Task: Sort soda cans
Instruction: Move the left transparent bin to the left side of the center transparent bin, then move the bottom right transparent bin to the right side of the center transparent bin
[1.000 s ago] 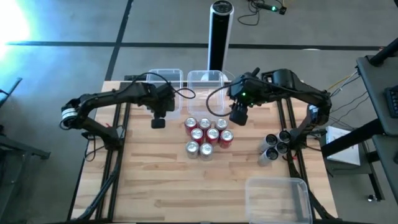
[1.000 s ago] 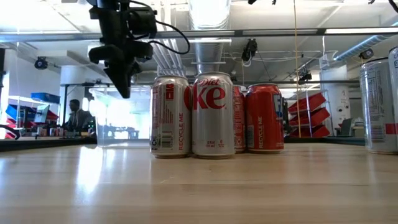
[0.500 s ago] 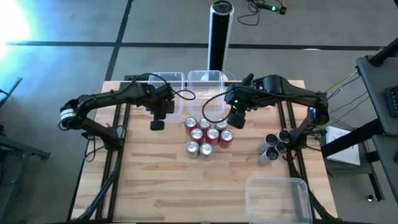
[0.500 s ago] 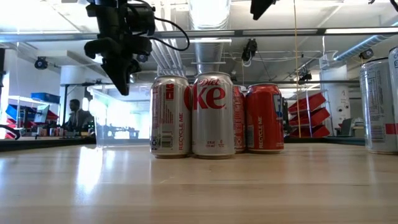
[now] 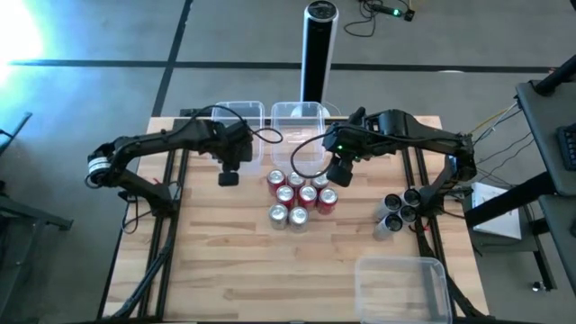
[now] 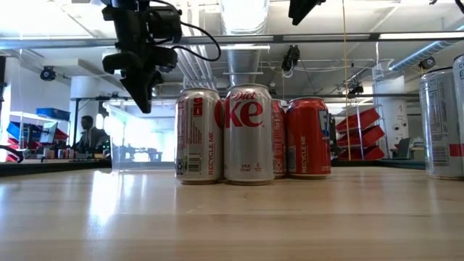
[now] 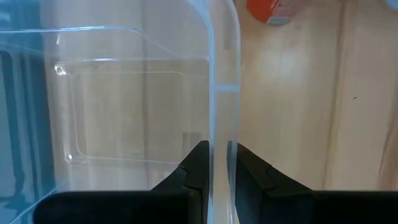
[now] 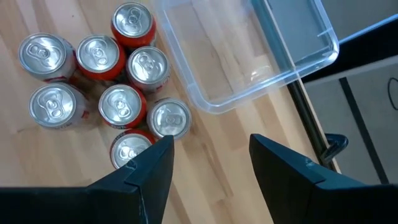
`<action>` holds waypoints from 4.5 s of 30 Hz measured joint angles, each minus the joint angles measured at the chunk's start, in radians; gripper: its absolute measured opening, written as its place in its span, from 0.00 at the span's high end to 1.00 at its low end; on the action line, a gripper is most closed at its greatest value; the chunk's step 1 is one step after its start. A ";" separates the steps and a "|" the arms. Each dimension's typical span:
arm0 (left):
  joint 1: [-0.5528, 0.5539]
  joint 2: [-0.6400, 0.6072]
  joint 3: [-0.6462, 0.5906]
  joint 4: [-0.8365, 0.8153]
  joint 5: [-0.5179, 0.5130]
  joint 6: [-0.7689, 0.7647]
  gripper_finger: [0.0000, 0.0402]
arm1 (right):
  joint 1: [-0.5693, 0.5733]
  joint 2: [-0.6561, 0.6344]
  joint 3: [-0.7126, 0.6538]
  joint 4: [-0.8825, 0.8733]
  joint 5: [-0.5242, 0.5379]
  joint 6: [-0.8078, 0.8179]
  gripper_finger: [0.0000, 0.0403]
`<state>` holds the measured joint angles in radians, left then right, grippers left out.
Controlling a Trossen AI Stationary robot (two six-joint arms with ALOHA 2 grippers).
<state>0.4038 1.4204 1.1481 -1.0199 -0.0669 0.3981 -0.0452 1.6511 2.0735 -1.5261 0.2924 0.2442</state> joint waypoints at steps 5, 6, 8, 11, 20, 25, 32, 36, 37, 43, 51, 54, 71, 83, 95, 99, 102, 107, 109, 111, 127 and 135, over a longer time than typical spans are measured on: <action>0.000 0.000 0.000 0.007 0.043 0.004 0.92 | 0.000 0.000 0.000 0.002 0.000 0.002 0.49; 0.000 0.000 0.000 0.011 0.043 0.002 0.92 | 0.000 0.000 0.000 0.002 0.000 0.003 0.49; -0.001 0.001 0.000 0.017 0.035 -0.011 0.92 | 0.000 0.000 0.000 0.002 0.000 0.007 0.49; 0.000 0.003 0.000 0.018 0.034 -0.012 0.92 | 0.002 0.000 0.000 0.002 0.000 0.009 0.49; 0.000 0.003 -0.002 0.016 0.032 0.003 0.91 | 0.004 0.000 0.000 0.006 0.012 0.021 0.49; 0.000 0.003 -0.003 0.015 0.032 0.006 0.86 | 0.011 0.000 0.000 0.007 0.067 0.036 0.49; 0.000 0.003 -0.003 0.008 0.031 0.002 0.74 | 0.017 0.000 0.000 0.007 0.076 0.044 0.49; 0.000 0.003 -0.003 0.008 0.031 0.001 0.66 | 0.017 0.000 0.000 0.007 0.076 0.044 0.49; 0.000 0.002 -0.003 0.008 0.031 0.001 0.64 | 0.017 0.000 0.000 0.007 0.076 0.044 0.49; 0.000 0.000 0.028 -0.023 0.031 -0.006 0.52 | 0.017 0.000 0.000 0.009 0.076 0.044 0.49; 0.000 0.000 0.236 -0.216 0.047 -0.030 0.41 | 0.018 0.000 0.000 0.010 0.083 0.053 0.49; 0.000 -0.005 0.321 -0.279 0.118 -0.087 0.41 | 0.037 0.000 0.000 0.013 0.118 0.121 0.49; -0.002 -0.297 0.225 0.277 0.684 -0.293 0.42 | 0.335 0.002 -0.082 0.013 0.119 1.008 0.36; -0.066 -0.405 -0.085 0.580 0.793 -0.352 0.42 | 0.599 0.050 -0.169 0.062 -0.118 1.699 0.10; -0.121 -0.317 -0.151 0.903 0.788 -0.434 0.42 | 0.786 0.277 -0.048 0.077 -0.233 2.027 0.10; -0.121 -0.263 -0.121 0.914 0.786 -0.417 0.42 | 0.785 0.348 -0.050 0.065 -0.314 2.039 0.10; -0.121 -0.230 -0.089 0.905 0.786 -0.410 0.42 | 0.778 0.388 -0.050 0.070 -0.326 2.048 0.10; -0.121 -0.198 -0.047 0.877 0.792 -0.398 0.42 | 0.758 0.412 -0.050 0.075 -0.327 2.045 0.15; -0.121 -0.193 -0.033 0.874 0.793 -0.397 0.42 | 0.751 0.413 -0.061 0.077 -0.327 2.048 0.21; -0.119 -0.193 -0.020 0.857 0.790 -0.395 0.42 | 0.744 0.413 -0.070 0.074 -0.328 2.049 0.28; -0.085 -0.337 0.052 0.607 0.717 -0.276 0.42 | 0.713 0.433 -0.108 0.158 -0.353 2.029 0.81; -0.085 -0.392 0.032 0.602 0.676 -0.278 0.42 | 0.680 0.440 -0.109 0.204 -0.357 2.003 0.92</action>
<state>0.3187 1.0289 1.1796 -0.4178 0.6093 0.1197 0.6343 2.0911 1.9649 -1.3224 -0.0642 2.2475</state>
